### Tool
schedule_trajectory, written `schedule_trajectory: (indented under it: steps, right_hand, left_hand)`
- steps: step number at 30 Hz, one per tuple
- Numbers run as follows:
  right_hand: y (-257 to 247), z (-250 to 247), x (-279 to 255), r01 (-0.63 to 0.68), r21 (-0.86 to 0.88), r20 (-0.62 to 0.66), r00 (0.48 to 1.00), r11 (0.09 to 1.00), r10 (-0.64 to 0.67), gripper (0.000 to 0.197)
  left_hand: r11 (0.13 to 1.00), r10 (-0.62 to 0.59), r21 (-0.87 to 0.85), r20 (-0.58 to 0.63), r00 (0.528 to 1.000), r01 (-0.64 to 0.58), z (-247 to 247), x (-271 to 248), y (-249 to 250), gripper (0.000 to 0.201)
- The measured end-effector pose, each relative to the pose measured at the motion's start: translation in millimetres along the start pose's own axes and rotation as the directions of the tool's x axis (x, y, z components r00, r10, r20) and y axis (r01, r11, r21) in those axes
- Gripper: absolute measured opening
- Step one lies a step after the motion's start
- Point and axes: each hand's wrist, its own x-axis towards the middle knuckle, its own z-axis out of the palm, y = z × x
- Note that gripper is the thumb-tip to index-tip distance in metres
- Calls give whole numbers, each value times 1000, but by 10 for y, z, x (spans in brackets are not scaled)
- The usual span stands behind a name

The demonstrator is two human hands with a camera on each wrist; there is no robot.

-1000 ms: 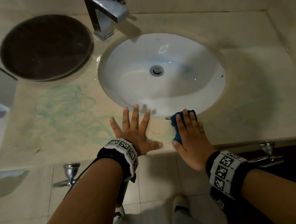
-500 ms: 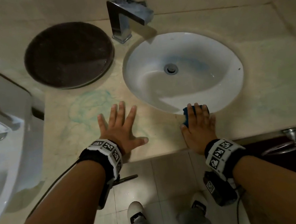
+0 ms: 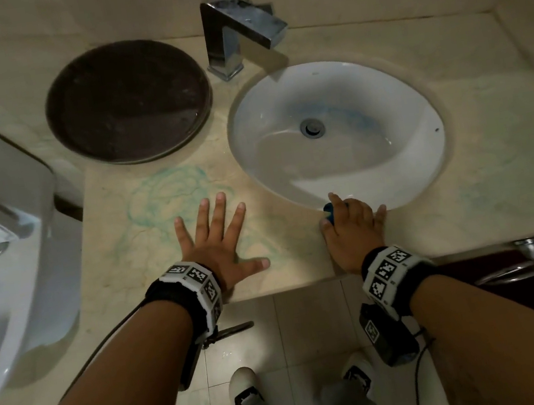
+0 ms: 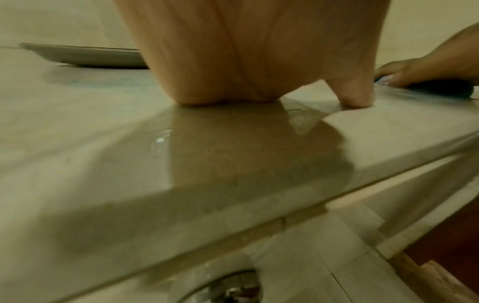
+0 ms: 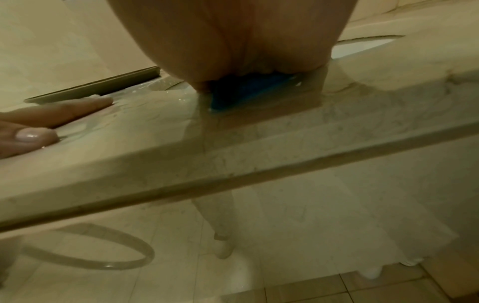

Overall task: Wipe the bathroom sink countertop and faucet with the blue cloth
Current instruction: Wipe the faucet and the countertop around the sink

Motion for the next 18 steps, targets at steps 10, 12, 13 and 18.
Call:
schedule_trajectory:
  steps: [10,12,13,18]
  right_hand:
    - [-168,30,-93,153,35,-11,988,988,-152,59]
    - [-216,39,-159,225,88,-26,974,970,-224,60]
    - [-235,48,-189,266,111,-35,964,958,-264,59]
    - [-228,-47,-210,357,276,-170,932,892,-320,55]
  left_hand:
    - [1000,-3,-17,-10,1000,2,4,-3,0,103]
    - [1000,-3,-15,-16,1000,3,7,-1,1,103]
    - [1000,-2,-13,-18,1000,2,9,1,-2,103]
    - [999,27,-18,-18,999,-28,-49,-55,-33,101]
